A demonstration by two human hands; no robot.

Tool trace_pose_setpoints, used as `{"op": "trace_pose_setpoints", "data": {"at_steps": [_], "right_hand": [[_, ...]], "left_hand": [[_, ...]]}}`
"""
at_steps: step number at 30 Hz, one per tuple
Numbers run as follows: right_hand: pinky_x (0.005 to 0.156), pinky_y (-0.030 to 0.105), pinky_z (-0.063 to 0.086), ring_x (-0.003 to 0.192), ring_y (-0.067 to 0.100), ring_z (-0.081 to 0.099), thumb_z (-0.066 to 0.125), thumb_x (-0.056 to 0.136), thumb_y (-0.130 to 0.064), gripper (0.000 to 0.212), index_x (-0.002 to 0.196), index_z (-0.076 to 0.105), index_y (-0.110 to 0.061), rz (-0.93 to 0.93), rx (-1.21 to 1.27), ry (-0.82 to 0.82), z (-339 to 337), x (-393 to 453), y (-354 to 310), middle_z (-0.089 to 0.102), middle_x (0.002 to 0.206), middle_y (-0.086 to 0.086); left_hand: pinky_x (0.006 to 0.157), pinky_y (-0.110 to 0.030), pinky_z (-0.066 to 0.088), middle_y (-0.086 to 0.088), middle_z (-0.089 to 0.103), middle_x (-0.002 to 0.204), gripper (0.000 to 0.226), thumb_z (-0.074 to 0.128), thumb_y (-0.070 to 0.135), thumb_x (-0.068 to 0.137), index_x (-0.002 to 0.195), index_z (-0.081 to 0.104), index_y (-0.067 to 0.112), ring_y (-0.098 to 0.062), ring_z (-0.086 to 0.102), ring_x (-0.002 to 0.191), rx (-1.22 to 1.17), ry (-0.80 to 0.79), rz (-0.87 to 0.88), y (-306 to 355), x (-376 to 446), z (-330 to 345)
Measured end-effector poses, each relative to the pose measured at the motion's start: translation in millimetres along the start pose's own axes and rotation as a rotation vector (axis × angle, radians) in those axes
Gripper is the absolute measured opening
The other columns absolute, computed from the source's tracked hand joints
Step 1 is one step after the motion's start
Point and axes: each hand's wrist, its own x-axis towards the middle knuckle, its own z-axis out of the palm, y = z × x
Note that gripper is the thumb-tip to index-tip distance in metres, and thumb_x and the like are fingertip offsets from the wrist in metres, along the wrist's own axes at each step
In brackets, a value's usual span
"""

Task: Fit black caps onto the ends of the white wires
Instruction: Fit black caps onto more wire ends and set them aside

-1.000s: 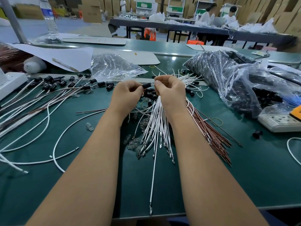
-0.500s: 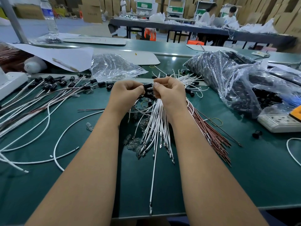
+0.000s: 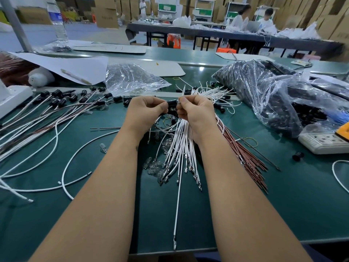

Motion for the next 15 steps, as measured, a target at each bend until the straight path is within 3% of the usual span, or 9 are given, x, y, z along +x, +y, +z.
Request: {"op": "trace_pose_setpoints", "data": {"at_steps": [4,7,15], "right_hand": [[0.053,0.018,0.047,0.049,0.004,0.054,0.060,0.092,-0.005,0.019,0.075,0.060,-0.014,-0.048,-0.129,0.018,1.3,2.1,1.7,0.059,0.060,0.000],[0.060,0.024,0.049,0.060,0.010,0.056,0.061,0.091,-0.008,0.019,0.075,0.060,-0.017,-0.072,-0.211,0.031,2.4,3.7,4.1,0.061,0.067,0.002],[0.066,0.032,0.052,0.063,0.013,0.057,0.061,0.091,-0.010,0.017,0.077,0.060,-0.017,-0.071,-0.224,0.065,3.3,5.6,7.1,0.062,0.068,0.002]], "left_hand": [[0.072,-0.016,0.052,-0.002,0.067,0.072,0.008,0.069,0.002,0.084,0.088,0.072,0.008,-0.005,0.061,0.065,-0.015,0.002,0.026,0.7,-0.1,-0.4],[0.079,-0.024,0.053,-0.003,0.067,0.074,0.014,0.069,0.000,0.083,0.091,0.071,0.011,-0.014,0.062,0.072,-0.030,-0.012,0.044,2.4,-0.2,-0.6],[0.068,-0.013,0.050,0.000,0.068,0.072,0.008,0.070,0.004,0.084,0.088,0.072,0.010,-0.003,0.060,0.063,-0.003,-0.010,0.057,-2.5,1.8,-0.1]]}}
